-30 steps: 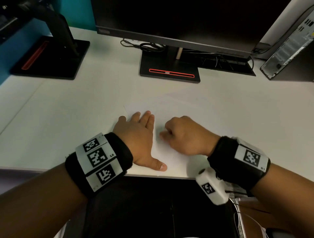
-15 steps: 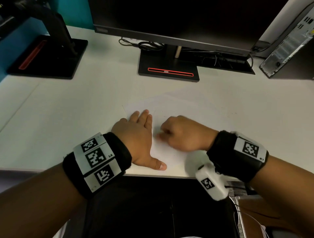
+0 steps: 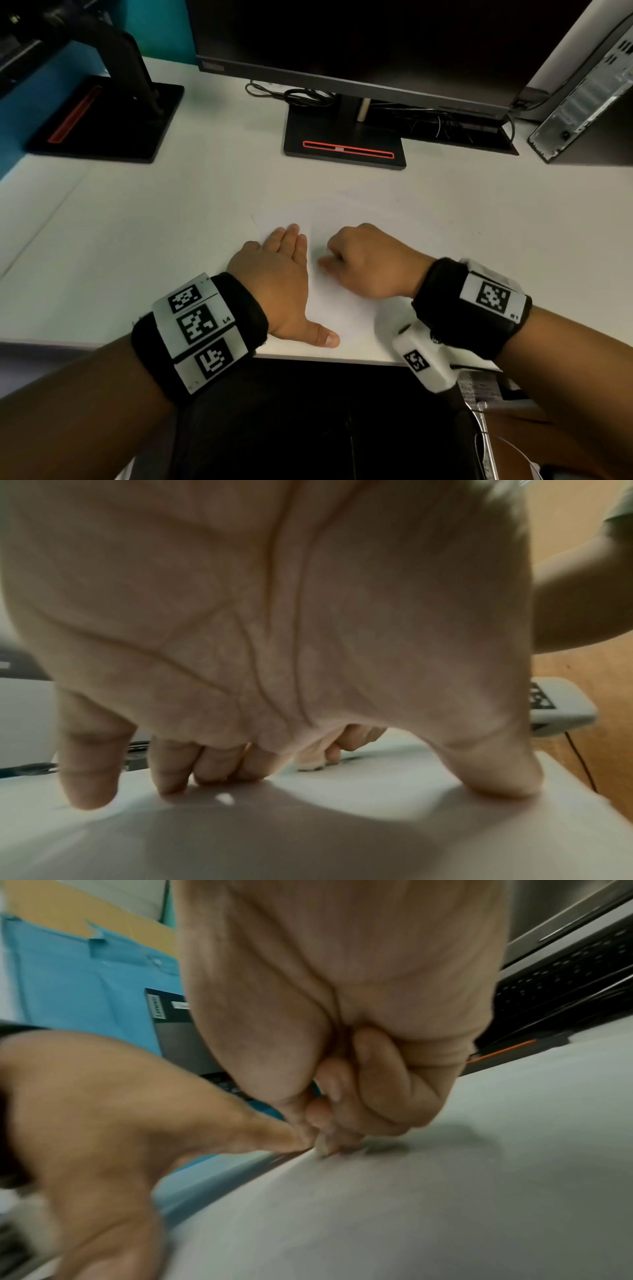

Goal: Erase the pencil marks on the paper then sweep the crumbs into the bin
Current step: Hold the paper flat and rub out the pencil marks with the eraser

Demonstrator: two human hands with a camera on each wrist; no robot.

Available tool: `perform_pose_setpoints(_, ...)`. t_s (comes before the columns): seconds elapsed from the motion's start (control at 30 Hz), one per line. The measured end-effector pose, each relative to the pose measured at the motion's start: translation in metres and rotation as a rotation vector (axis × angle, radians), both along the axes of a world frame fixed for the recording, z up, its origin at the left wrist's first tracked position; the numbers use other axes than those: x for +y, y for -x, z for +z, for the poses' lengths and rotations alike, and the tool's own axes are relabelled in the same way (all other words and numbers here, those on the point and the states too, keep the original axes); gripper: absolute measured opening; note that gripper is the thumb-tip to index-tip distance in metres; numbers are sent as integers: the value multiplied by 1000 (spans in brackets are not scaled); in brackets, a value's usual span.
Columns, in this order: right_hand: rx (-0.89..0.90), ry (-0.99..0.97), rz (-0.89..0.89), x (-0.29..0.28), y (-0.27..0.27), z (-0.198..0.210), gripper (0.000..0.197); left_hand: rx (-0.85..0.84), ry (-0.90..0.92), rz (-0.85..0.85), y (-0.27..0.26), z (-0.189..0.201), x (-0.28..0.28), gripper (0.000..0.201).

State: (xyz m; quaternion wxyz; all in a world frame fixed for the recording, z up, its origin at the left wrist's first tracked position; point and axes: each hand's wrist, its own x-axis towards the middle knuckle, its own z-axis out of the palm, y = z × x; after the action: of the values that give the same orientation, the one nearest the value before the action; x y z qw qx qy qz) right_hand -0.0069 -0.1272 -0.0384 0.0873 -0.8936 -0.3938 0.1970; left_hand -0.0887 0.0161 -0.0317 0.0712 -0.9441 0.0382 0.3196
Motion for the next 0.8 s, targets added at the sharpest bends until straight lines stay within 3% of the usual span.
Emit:
perform_pose_setpoints(0.1, 70, 35, 82, 3, 13, 1, 42, 0, 5, -2, 1, 1, 0, 143)
perform_pose_setpoints(0.27, 5, 31, -65, 2, -15, 4, 46, 0, 6, -4, 2, 0, 1, 145)
perform_pose_setpoints(0.43, 129, 45, 72, 7, 12, 4, 42, -6, 15, -6, 1, 0, 1, 142)
perform_pose_setpoints(0.63, -27, 36, -75, 4, -22, 5, 47, -6, 11, -7, 2, -1, 2, 145)
perform_pose_setpoints(0.8, 114, 78, 28, 10, -1, 5, 47, -11, 19, -11, 2, -1, 2, 143)
